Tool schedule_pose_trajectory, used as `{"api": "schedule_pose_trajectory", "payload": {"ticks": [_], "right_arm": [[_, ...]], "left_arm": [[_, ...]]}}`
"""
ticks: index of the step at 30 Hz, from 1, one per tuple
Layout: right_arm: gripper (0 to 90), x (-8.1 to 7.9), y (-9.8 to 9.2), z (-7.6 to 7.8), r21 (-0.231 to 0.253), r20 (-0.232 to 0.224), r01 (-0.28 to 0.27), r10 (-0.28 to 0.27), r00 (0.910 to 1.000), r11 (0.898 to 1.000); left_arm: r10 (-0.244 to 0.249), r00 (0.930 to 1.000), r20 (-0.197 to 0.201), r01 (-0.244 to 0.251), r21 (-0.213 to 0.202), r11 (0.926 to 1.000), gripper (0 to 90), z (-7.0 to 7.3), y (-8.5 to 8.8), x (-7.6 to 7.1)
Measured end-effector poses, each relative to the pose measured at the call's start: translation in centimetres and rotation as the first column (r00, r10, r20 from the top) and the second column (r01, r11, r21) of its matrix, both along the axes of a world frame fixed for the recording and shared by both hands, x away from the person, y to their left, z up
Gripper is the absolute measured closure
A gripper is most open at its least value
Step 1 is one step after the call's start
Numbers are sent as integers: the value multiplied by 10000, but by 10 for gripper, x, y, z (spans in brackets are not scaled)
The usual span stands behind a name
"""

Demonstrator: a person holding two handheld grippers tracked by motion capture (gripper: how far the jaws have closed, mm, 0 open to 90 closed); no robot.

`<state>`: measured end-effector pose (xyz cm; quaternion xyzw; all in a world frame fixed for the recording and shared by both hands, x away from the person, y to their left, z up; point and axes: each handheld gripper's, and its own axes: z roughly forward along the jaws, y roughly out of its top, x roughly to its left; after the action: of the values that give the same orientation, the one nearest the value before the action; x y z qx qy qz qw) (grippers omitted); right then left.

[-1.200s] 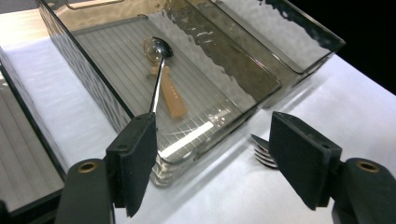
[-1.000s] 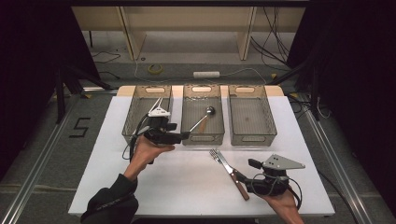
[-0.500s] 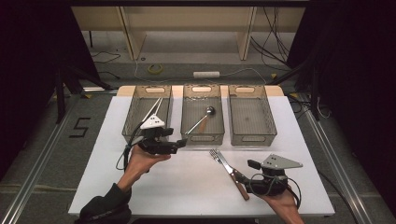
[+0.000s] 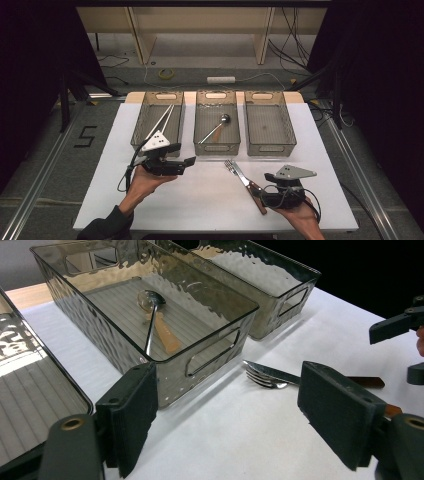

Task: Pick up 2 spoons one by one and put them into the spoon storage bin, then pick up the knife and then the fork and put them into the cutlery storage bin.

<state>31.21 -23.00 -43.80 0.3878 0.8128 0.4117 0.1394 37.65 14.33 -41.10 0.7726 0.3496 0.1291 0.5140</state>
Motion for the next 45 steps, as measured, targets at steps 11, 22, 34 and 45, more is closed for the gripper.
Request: {"api": "schedule_pose_trajectory", "payload": {"ticks": [11,22,34,45], "right_arm": [[319,2,11,-3,-1208,-825,-52,-49,9966,9927],[330,3,19,-8,-1867,-1525,-392,104,9882,9816],[341,5,23,-12,-2291,-1887,-737,300,9816,9706],[405,13,29,-16,-2879,-2728,-1191,378,9613,9502]], "left_arm": [[98,9999,24,-98,34,9999,200,-8,15,-17],[304,9994,141,-300,-239,9993,194,-8,30,-29],[348,9990,263,-346,-97,9994,192,-12,35,-41],[426,9990,159,-426,-52,9991,187,-16,36,-50]]}}
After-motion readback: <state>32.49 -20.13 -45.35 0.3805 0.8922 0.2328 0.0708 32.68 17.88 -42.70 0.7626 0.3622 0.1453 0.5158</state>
